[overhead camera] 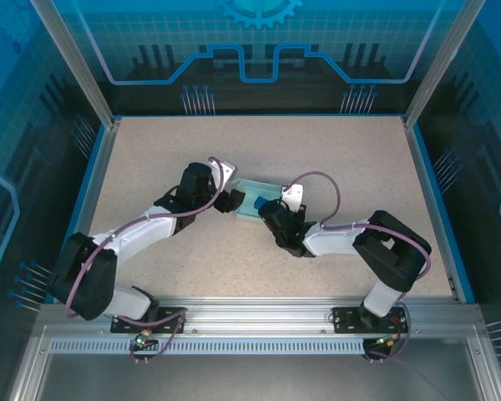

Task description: Fold the paper box

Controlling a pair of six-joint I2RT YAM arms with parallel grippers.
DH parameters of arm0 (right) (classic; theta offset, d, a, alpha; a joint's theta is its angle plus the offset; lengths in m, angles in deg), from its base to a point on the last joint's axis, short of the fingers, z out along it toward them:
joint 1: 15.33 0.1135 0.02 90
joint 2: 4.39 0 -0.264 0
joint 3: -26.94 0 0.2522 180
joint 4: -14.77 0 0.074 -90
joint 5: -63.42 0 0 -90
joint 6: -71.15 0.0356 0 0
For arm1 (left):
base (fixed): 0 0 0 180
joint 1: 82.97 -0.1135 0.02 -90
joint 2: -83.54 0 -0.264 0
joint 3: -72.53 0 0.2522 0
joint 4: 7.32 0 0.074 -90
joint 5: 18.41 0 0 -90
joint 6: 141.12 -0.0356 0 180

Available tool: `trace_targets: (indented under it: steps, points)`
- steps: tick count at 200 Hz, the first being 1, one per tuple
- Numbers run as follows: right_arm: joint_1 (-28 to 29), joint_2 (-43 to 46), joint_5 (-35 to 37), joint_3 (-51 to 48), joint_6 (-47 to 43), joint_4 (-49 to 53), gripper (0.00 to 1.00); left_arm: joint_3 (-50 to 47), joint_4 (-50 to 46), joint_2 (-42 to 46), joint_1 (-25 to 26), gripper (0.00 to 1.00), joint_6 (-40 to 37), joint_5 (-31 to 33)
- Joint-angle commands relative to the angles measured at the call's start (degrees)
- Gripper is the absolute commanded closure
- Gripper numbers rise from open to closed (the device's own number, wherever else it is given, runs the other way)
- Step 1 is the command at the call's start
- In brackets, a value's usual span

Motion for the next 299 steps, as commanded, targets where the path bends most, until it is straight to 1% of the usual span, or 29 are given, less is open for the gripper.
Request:
trace_targets:
  steps: [1, 27, 41, 61, 74, 83, 104, 133, 149, 159, 184, 209, 228, 253, 264, 299]
  points:
    - [-0.98, -1.64, -1.52, 0.17, -0.74, 4.7, 1.0, 3.08, 0.3, -2.85, -0.6, 0.33, -2.77, -2.99]
    - [-1.1, -1.29, -1.33, 0.17, -1.0, 4.7, 1.0, 4.5, 0.47, -6.09, -0.9, 0.44, -3.14, -2.4]
    - [-1.07, -1.26, -1.34, 0.13, -1.01, 4.97, 1.0, 5.02, 0.92, -7.51, -1.07, 0.52, -2.81, -3.16]
    - [-1.11, -1.1, -1.42, 0.08, -1.0, 4.96, 1.0, 5.62, 1.38, -9.06, -1.25, 0.57, -2.39, -3.62]
    - [-1.07, -0.97, -1.43, 0.13, -0.98, 5.06, 1.0, 5.66, 1.87, -9.72, -1.27, 0.66, -1.7, -4.47]
    - [-1.11, -1.0, -1.38, 0.11, -0.98, 5.06, 1.0, 5.75, 2.06, -10.08, -1.25, 0.71, -1.23, -4.87]
    - [-1.09, -0.89, -1.52, 0.26, -1.15, 5.06, 1.0, 5.49, 3.24, -10.35, -1.28, 0.77, 0.69, -5.97]
    - [-1.09, -0.66, -1.72, 0.7, -1.33, 5.32, 1.0, 5.73, 3.82, -11.37, -1.21, 0.92, 4.3, -7.05]
    - [-1.2, -0.44, -1.69, 1.33, -1.46, 6.09, 1.0, 6.14, 3.48, -11.86, -0.9, 0.97, 7.46, -6.78]
    - [-1.16, -0.48, -1.79, 1.88, -1.35, 6.94, 1.0, 6.19, 3.43, -11.85, -0.22, 0.99, 10.08, -4.9]
    - [-1.17, -1.07, -1.87, 3.19, -0.5, 8.63, 1.0, 6.97, 2.17, -12.15, 2.98, 1.0, 16.76, 2.79]
    - [-1.25, -1.36, -1.85, 3.98, 0.14, 9.69, 1.0, 8.03, 0.33, -12.8, 6.4, 1.0, 21.98, 8.24]
    - [-1.42, -1.62, -2.11, 4.39, 0.25, 10.3, 1.0, 8.65, -0.95, -13.66, 8.92, 1.0, 22.93, 12.98]
    - [-1.51, -1.8, -2.29, 4.09, 0.34, 10.0, 1.0, 8.12, -0.6, -14.78, 10.71, 1.0, 24.93, 16.06]
    - [-1.52, -1.92, -2.39, 3.72, 0.16, 9.38, 1.0, 6.78, 1.08, -15.07, 11.88, 1.0, 25.37, 18.12]
    - [-1.55, -1.32, -3.18, 1.81, -0.74, 7.44, 1.0, 1.55, 6.36, -15.15, 14.38, 1.0, 25.04, 21.25]
